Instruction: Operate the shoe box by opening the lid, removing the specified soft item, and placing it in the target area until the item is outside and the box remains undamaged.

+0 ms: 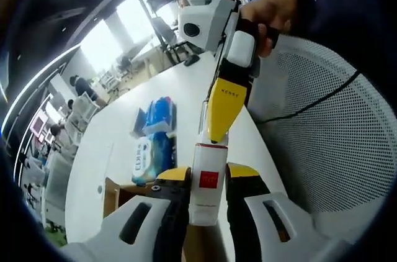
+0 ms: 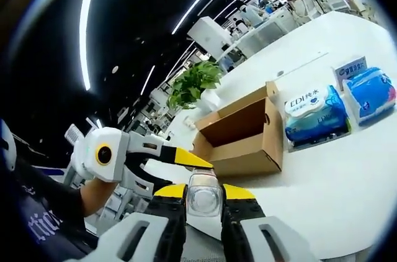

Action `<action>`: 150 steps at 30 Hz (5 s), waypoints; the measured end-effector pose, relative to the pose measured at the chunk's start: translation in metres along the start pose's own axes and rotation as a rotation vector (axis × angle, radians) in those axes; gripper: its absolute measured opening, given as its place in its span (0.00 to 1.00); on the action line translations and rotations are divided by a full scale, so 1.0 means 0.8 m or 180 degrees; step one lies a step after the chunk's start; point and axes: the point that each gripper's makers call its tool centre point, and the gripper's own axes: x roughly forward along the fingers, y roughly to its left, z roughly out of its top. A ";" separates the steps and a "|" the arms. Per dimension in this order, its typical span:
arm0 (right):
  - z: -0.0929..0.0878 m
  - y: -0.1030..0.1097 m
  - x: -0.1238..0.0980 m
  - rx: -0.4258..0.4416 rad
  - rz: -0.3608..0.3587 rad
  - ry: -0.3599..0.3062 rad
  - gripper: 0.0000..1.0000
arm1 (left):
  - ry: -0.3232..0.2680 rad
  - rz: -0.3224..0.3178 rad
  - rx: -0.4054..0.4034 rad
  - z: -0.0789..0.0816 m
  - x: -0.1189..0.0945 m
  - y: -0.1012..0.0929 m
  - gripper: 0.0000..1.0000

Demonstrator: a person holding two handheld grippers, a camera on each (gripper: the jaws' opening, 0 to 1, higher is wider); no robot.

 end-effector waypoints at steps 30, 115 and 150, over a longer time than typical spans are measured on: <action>0.036 0.006 -0.004 -0.0424 -0.0002 0.0083 0.15 | -0.0048 0.0380 -0.0714 -0.020 -0.022 0.032 0.37; 0.278 -0.065 0.022 -0.4148 -0.0182 0.1996 0.16 | -0.0610 0.1648 -0.2418 -0.086 -0.151 0.016 0.97; 0.257 -0.175 0.099 -0.4898 -0.0175 0.2837 0.16 | -0.0498 0.1923 -0.2559 -0.113 -0.176 0.004 0.99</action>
